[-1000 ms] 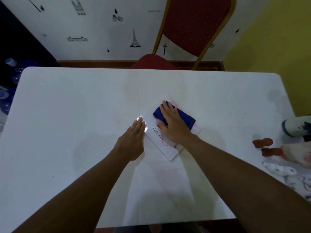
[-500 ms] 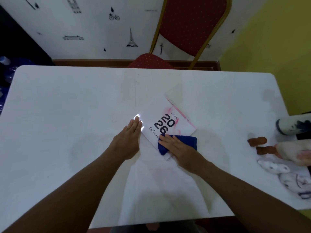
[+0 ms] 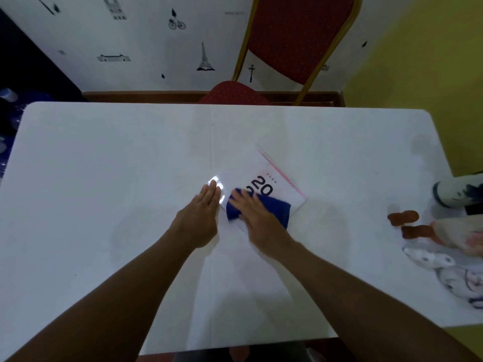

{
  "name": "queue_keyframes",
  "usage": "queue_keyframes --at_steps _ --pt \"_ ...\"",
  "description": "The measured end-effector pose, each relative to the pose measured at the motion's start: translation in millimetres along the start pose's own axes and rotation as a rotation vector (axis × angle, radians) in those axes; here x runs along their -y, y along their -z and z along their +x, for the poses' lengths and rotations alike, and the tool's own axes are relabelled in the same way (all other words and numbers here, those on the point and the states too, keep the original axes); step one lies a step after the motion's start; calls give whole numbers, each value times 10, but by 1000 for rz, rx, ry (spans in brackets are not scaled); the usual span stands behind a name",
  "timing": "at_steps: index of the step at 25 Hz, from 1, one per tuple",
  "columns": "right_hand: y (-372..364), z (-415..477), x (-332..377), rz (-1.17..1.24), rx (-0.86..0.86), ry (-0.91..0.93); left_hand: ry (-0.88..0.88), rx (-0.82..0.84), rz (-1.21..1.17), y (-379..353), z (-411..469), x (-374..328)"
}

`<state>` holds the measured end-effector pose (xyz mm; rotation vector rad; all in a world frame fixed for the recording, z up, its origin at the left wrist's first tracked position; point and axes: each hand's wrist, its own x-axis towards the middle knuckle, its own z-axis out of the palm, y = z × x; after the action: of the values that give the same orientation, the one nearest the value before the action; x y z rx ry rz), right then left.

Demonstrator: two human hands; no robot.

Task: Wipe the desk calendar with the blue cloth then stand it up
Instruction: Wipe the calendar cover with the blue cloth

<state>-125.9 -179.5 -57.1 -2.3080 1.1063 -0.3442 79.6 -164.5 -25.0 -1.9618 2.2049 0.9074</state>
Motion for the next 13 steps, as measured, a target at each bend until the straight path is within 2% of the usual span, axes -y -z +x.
queue_keyframes --at_steps 3,6,9,13 --pt "94 -360 -8 25 1 85 1 7 -2 31 -6 -2" --pt "347 -325 -148 101 -169 -52 -14 -5 -9 40 -19 -1" --pt "574 91 -314 61 -328 -212 -22 -16 -1 30 -23 6" --pt "438 576 -339 83 -223 -367 -22 -26 -17 3 -14 16"
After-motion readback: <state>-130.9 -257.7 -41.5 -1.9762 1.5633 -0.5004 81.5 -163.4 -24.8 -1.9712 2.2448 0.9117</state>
